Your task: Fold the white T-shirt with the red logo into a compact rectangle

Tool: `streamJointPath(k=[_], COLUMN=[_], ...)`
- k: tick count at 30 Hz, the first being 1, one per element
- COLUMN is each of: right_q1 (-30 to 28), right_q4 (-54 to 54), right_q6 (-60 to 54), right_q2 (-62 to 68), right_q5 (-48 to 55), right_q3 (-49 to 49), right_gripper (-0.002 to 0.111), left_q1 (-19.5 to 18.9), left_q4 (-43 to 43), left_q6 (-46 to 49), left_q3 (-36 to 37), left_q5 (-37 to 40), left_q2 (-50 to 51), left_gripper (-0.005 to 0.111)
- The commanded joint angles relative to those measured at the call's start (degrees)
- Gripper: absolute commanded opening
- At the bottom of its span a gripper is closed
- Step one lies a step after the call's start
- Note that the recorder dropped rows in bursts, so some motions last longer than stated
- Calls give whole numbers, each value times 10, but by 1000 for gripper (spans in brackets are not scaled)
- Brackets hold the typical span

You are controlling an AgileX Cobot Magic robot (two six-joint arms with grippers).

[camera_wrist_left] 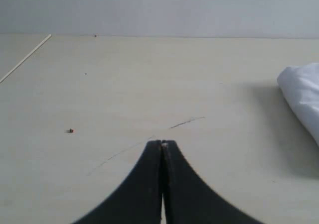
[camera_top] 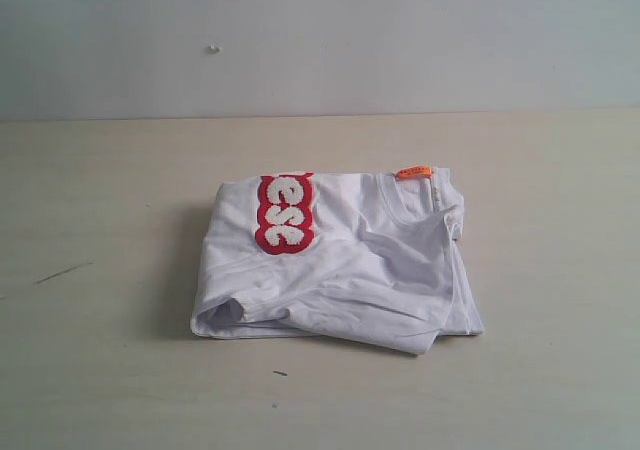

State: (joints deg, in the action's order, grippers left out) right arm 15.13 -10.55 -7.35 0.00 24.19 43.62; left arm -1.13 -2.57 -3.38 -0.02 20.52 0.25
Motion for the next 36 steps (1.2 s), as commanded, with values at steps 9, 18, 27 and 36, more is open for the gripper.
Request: streamJointPath(k=[9, 18, 27, 36], right_q1=[-2, -2, -27, -192], right_q4=[1, 1, 12, 31], right_q6=[0, 0, -40, -39], right_q2=[0, 0, 0, 0], right_q5=[1, 1, -77, -196], right_q3=[-4, -4, -15, -78], right_gripper=[0, 0, 0, 0], left_q1=[0, 0, 0, 0], left_q4=[4, 3, 3, 3], left_q6=[-1, -1, -1, -1], left_q3=[0, 0, 0, 0], left_q5=[-3, -3, -3, -3], left_q2=[-3, -3, -3, -3], left_gripper=[0, 0, 0, 0])
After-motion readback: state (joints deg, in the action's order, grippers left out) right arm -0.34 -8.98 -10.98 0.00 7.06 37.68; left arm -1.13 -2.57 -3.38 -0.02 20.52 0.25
